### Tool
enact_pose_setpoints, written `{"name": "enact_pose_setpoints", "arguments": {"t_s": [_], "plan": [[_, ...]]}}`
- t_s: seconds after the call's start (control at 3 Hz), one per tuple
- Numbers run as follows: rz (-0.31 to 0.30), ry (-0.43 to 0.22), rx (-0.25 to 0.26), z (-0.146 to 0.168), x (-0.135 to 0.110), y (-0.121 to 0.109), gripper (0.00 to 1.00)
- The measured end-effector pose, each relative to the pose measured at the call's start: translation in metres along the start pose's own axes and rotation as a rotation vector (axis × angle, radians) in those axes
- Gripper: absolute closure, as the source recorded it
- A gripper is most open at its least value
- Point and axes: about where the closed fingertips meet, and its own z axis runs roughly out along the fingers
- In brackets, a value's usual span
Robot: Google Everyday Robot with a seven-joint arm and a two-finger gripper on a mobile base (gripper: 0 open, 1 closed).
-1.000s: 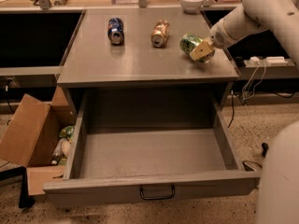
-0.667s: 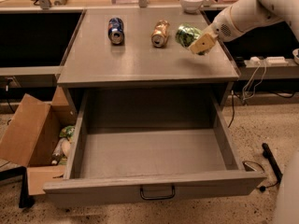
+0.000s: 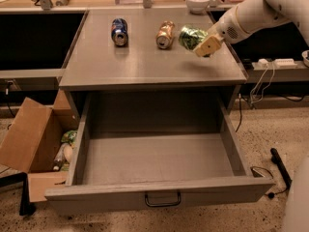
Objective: Place green can into top drawer
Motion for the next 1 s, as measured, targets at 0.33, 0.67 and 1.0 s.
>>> {"name": "enact_pose_setpoints", "arguments": {"t_s": [0.33, 0.67, 1.0], "plan": [[-0.049, -0.012, -0.051, 0.000, 0.001, 0.019, 1.00], [-0.179, 0.007, -0.137, -0.011, 0.005, 0.065, 1.00], [-0.263, -0.013, -0.213, -0.024, 0.005, 0.113, 1.00]]}}
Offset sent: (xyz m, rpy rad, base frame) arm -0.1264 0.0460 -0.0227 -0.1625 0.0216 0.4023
